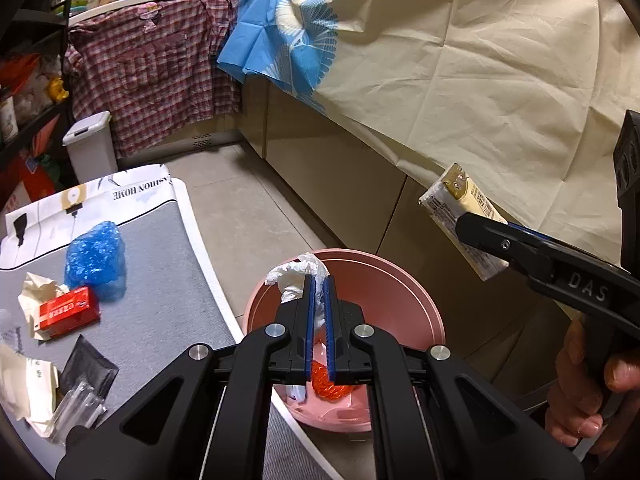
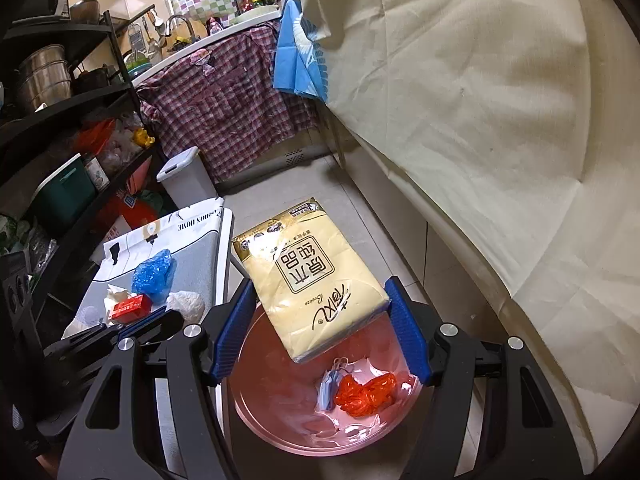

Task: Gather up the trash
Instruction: 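Open the left tool over the bucket while the right tool drops the packet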

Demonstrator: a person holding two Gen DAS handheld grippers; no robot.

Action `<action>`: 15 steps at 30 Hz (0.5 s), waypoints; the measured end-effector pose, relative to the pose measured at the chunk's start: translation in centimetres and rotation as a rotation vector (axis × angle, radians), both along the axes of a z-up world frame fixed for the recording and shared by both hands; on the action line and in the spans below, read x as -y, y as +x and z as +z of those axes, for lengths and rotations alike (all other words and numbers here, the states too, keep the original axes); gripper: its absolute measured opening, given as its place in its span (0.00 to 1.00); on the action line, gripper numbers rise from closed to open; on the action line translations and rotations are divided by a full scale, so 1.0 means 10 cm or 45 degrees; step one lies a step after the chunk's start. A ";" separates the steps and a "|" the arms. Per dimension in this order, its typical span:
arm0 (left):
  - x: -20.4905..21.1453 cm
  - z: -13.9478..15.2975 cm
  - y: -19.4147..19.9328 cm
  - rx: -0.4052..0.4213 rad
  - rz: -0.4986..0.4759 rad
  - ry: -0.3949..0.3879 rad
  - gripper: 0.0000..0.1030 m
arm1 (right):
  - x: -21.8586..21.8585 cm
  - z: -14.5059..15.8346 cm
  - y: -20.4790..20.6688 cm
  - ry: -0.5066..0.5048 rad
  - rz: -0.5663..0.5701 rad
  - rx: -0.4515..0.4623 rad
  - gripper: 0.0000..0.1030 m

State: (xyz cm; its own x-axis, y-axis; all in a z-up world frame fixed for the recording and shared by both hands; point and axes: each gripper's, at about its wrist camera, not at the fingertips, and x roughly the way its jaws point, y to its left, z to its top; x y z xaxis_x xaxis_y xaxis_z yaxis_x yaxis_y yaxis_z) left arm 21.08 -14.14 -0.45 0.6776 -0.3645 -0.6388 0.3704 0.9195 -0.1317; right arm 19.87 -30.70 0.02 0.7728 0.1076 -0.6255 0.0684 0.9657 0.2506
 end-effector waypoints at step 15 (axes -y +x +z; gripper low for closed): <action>0.03 -0.15 0.23 -0.080 -0.014 -0.016 0.32 | 0.03 -0.11 0.12 -0.015 -0.012 -0.049 0.72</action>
